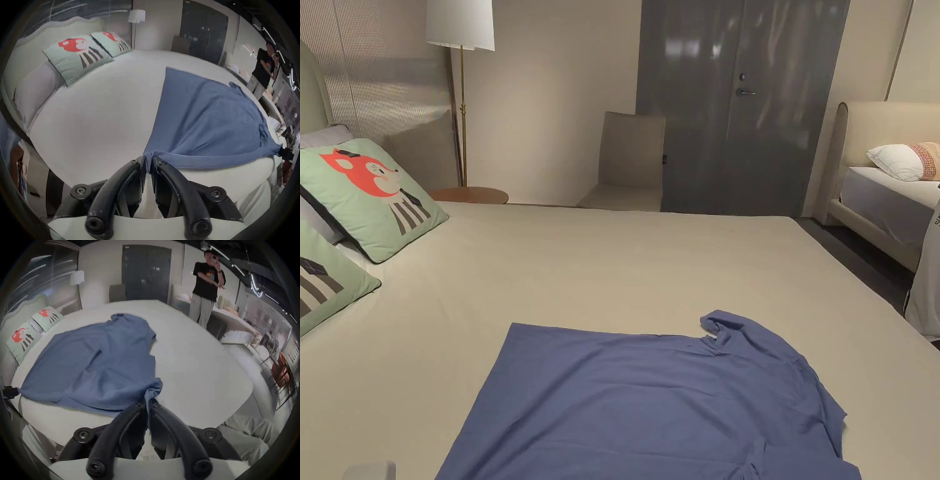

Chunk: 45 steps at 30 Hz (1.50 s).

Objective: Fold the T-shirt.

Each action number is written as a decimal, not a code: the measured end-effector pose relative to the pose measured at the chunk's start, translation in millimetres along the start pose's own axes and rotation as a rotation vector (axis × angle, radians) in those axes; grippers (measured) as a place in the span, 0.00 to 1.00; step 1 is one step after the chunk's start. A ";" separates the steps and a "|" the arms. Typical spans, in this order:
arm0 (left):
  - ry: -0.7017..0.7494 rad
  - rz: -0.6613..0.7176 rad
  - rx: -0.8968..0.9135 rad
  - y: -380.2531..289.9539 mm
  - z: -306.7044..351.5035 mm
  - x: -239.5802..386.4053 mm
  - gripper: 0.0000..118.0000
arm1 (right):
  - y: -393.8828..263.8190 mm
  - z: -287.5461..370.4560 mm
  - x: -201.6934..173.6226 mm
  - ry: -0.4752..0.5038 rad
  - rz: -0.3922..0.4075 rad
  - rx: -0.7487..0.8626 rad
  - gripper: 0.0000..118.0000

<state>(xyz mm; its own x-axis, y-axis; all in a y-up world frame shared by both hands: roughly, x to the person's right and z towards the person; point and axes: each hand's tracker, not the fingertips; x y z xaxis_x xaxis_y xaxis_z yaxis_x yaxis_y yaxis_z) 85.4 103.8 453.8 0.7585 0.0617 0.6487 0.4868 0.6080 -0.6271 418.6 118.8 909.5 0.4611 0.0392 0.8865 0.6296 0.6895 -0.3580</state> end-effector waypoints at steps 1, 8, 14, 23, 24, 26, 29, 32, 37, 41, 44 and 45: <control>0.004 0.007 -0.017 -1.7 -4.8 -2.7 0.04 | -3.0 -4.1 0.6 -0.002 -0.001 -0.018 0.03; 0.006 0.037 -0.011 -8.7 -11.0 -9.5 0.37 | -18.1 -18.8 3.9 -0.024 0.035 -0.034 0.12; -0.040 0.076 0.222 -4.5 34.4 -10.1 0.84 | -18.3 15.1 11.9 -0.043 0.007 0.174 0.88; -0.083 0.036 0.720 36.3 132.4 36.2 0.47 | 26.8 111.0 -21.6 -0.063 -0.069 0.728 0.61; -0.070 0.025 0.748 37.4 137.4 42.0 0.27 | 29.4 116.4 -25.4 -0.064 -0.072 0.756 0.42; -0.044 0.009 0.776 39.6 140.8 49.1 0.00 | 32.9 122.4 -31.2 -0.069 -0.062 0.786 0.04; -0.089 -0.028 0.773 37.6 143.7 53.4 0.00 | 35.7 124.3 -36.9 -0.041 -0.050 0.802 0.01; -0.116 -0.035 0.746 34.6 137.5 52.5 0.00 | 35.9 120.3 -40.0 -0.028 -0.034 0.793 0.00; -0.155 -0.086 0.587 25.8 108.8 36.5 0.00 | 30.5 107.8 -42.2 -0.025 -0.014 0.745 0.00; -0.170 -0.120 0.329 6.9 66.2 11.0 0.22 | 24.3 96.0 -39.9 -0.014 -0.015 0.689 0.00; -0.126 -0.130 0.227 -16.2 38.4 -1.8 0.81 | 19.0 88.6 -40.5 -0.008 -0.015 0.656 0.00; -0.135 -0.120 0.210 -22.6 32.9 -5.2 0.89 | 17.5 86.3 -41.0 -0.007 -0.012 0.647 0.00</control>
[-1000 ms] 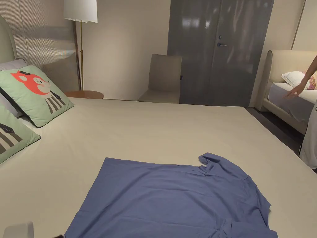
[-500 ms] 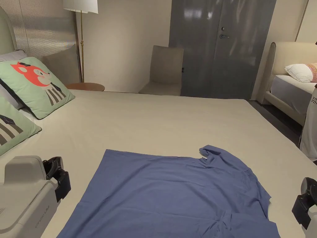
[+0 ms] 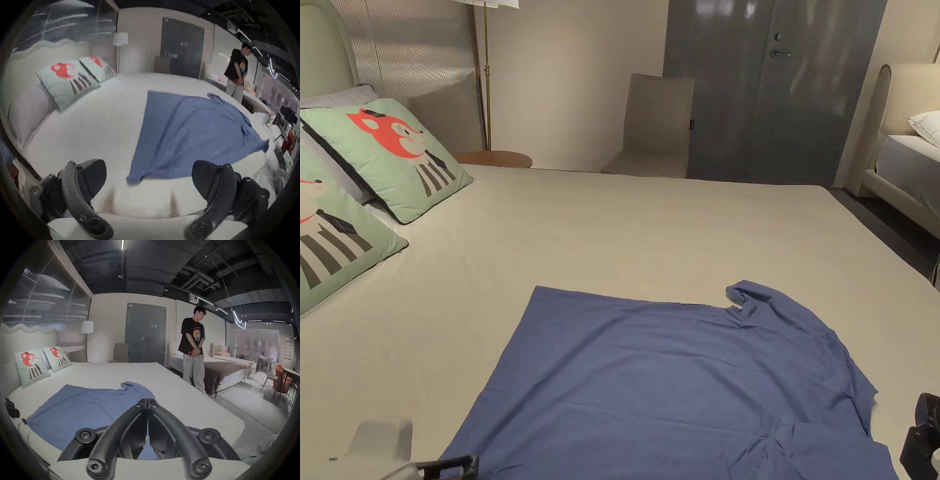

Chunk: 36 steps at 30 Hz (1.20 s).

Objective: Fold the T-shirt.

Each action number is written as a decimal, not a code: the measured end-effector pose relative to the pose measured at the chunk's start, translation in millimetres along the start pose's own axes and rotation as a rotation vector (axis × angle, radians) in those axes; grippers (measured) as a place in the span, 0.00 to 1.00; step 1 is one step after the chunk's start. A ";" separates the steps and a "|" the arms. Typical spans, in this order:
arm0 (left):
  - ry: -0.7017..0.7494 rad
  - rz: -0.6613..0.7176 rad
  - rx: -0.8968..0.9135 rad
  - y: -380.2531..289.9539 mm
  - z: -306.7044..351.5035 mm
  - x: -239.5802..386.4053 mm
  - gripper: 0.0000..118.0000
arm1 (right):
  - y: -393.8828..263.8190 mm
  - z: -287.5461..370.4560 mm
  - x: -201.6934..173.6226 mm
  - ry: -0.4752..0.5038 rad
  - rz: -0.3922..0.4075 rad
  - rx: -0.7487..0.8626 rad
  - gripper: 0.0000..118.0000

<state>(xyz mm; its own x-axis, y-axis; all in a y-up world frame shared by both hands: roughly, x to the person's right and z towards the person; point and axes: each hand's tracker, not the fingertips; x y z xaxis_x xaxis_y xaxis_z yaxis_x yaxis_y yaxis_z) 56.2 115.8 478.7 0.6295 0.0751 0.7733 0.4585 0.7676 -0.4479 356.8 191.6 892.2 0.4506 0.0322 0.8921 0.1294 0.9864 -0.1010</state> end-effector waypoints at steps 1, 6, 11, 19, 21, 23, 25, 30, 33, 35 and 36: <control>0.001 0.014 -0.005 -4.9 -3.3 -2.5 0.89 | -2.0 -0.7 -0.5 0.001 0.003 -0.007 0.00; 0.026 0.050 -0.100 -20.4 -31.3 -11.4 0.86 | -10.3 0.2 -1.3 0.011 0.002 -0.043 0.00; 0.023 0.063 -0.115 -20.5 -39.8 -12.0 0.55 | -16.8 -1.1 2.9 0.003 -0.004 -0.077 0.00; 0.021 0.057 -0.092 -16.5 -30.4 -7.0 0.05 | -27.3 -5.9 11.1 -0.016 0.017 -0.139 0.01; 0.034 0.006 -0.074 -15.4 -24.8 0.5 0.04 | -32.2 -10.2 15.6 -0.027 0.034 -0.182 0.35; 0.028 0.009 -0.073 -12.8 -21.7 2.1 0.04 | -39.6 -20.5 23.4 -0.003 0.043 -0.292 0.91; 0.006 0.036 -0.064 -10.4 -19.5 2.0 0.04 | -50.9 -31.8 30.8 0.008 0.052 -0.402 0.97; -0.006 0.039 -0.040 -4.2 -12.3 7.9 0.04 | -88.5 -52.2 49.9 -0.001 0.082 -0.560 0.94; -0.013 0.036 -0.040 -3.2 -13.4 9.5 0.04 | -103.8 -61.4 58.3 0.010 0.064 -0.635 0.80; -0.008 0.038 -0.041 -3.0 -13.9 9.8 0.04 | -107.3 -59.0 62.6 0.060 -0.001 -0.642 0.61; -0.006 0.045 -0.041 -2.7 -14.1 9.7 0.04 | -105.1 -54.7 63.4 0.071 -0.038 -0.607 0.55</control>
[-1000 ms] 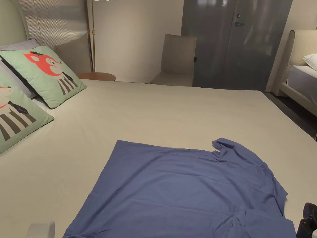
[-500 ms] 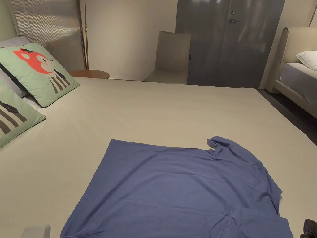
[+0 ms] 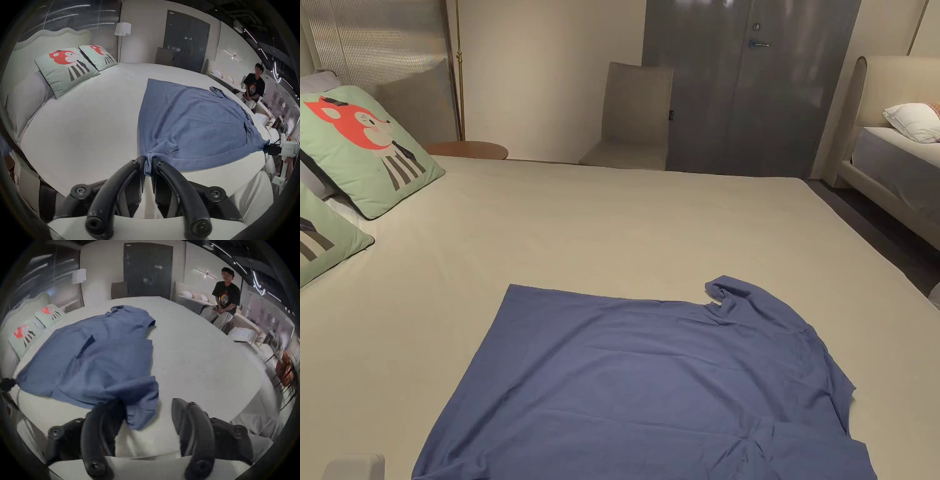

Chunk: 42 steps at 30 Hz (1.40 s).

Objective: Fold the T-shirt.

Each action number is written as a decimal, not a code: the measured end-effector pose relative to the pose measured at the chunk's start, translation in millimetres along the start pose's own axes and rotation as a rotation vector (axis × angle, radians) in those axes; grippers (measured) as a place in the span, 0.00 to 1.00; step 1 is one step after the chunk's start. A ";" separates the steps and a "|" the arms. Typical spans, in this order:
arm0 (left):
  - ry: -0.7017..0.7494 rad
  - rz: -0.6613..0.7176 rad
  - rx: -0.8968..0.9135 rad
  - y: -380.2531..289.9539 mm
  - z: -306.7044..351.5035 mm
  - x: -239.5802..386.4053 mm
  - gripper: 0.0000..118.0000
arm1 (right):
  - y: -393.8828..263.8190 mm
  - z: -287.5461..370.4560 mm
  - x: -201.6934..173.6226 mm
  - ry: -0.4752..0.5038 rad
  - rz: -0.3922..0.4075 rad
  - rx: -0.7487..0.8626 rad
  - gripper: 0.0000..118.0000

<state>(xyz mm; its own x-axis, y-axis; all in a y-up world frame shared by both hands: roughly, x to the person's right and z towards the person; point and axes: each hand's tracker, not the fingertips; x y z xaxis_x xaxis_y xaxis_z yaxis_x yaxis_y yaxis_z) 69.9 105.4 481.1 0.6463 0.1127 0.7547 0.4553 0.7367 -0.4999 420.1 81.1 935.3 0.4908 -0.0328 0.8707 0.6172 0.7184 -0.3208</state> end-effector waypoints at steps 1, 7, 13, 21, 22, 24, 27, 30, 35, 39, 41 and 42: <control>0.001 0.007 0.000 0.7 0.1 -0.3 0.04 | 0.2 3.9 -0.9 -0.013 0.007 0.017 0.47; 0.016 0.050 0.041 24.4 5.9 -5.0 0.04 | 19.8 31.3 -2.8 0.028 0.005 0.174 0.03; 0.031 0.113 0.105 80.8 -14.1 -5.1 0.04 | 76.2 33.9 -5.5 0.034 -0.026 0.252 0.03; 0.040 0.141 0.075 159.6 -88.1 13.0 0.04 | 139.0 -40.9 -12.7 -0.019 -0.058 0.174 0.03; 0.040 0.143 0.065 166.4 -99.1 14.4 0.04 | 145.7 -52.9 -12.8 -0.025 -0.056 0.158 0.03; 0.054 0.139 0.036 177.6 -121.1 17.3 0.04 | 156.5 -75.1 -15.8 -0.041 -0.044 0.121 0.03; 0.068 0.132 -0.008 187.6 -149.2 20.0 0.04 | 167.4 -103.0 -18.3 -0.059 -0.032 0.080 0.03; 0.085 0.118 -0.063 189.3 -180.8 15.7 0.04 | 171.4 -125.1 -20.5 -0.077 -0.017 0.033 0.03; 0.102 0.121 -0.108 182.3 -202.9 15.6 0.04 | 169.6 -146.8 -22.9 -0.096 0.001 -0.018 0.03; 0.098 0.121 -0.103 178.8 -204.8 10.4 0.05 | 167.8 -150.7 -23.4 -0.103 0.023 -0.025 0.04; 0.098 0.121 -0.089 178.5 -200.7 10.1 0.37 | 167.4 -149.0 -23.3 -0.101 0.022 -0.018 0.15; 0.105 0.123 -0.070 178.7 -196.5 10.9 0.55 | 166.5 -145.9 -23.3 -0.102 0.020 -0.005 0.32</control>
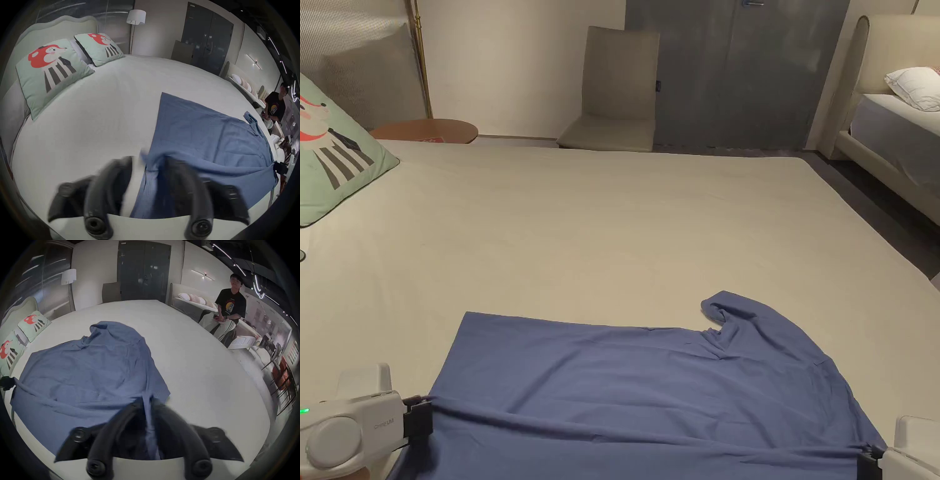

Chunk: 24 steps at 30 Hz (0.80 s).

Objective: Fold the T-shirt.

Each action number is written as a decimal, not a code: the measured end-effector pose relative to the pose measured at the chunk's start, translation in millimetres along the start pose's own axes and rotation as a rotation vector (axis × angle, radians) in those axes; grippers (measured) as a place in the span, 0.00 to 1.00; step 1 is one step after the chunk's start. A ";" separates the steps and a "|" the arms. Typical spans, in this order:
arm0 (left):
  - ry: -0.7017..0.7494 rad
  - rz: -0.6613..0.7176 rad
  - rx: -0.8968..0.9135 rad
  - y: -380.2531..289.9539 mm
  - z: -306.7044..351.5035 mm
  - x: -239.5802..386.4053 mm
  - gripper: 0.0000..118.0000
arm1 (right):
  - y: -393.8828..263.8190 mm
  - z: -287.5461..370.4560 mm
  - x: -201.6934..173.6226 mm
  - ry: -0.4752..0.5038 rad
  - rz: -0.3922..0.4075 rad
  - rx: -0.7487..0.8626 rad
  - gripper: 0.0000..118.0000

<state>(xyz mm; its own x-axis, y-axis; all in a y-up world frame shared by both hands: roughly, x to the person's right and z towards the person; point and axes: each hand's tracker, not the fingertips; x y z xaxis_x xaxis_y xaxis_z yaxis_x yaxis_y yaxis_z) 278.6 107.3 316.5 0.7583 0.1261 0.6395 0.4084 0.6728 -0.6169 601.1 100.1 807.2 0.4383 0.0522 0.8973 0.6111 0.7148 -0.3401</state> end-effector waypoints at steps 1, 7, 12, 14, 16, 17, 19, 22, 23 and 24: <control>0.007 -0.002 0.025 -0.4 5.2 -0.8 0.68 | -0.3 4.7 1.1 0.002 -0.002 0.021 0.54; -0.037 -0.029 0.269 -8.3 71.9 0.3 0.83 | 2.1 67.5 6.4 0.000 -0.032 0.276 0.92; -0.087 -0.029 0.389 -23.5 123.8 7.5 0.80 | 0.9 118.9 0.5 -0.004 -0.039 0.439 0.91; -0.089 -0.065 0.430 -31.2 139.4 12.6 0.57 | -3.3 134.1 -2.3 0.001 -0.037 0.493 0.81; -0.070 -0.091 0.444 -38.7 150.4 18.2 0.25 | -7.5 144.7 -6.6 -0.002 -0.034 0.510 0.54; -0.070 -0.099 0.437 -41.4 154.9 20.1 0.09 | -9.5 149.0 -8.3 0.001 -0.033 0.516 0.28; -0.112 -0.110 0.432 -48.1 163.2 20.7 0.00 | -12.2 154.0 -11.1 0.005 -0.034 0.512 0.01; -0.119 -0.109 0.392 -54.2 166.4 20.5 0.00 | -16.4 153.7 -12.4 0.047 -0.030 0.483 0.00; -0.118 -0.109 0.384 -56.2 165.1 18.4 0.00 | -18.8 153.7 -15.1 0.037 -0.021 0.481 0.00; -0.119 -0.107 0.371 -57.2 163.0 15.6 0.00 | -20.6 153.4 -16.5 0.033 -0.010 0.479 0.00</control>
<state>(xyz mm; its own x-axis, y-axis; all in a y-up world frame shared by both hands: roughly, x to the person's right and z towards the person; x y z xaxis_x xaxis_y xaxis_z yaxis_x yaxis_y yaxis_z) 184.3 189.6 436.5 0.6484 0.1105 0.7532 0.2536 0.9015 -0.3506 480.2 191.5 842.6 0.4592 0.0271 0.8879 0.2464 0.9564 -0.1566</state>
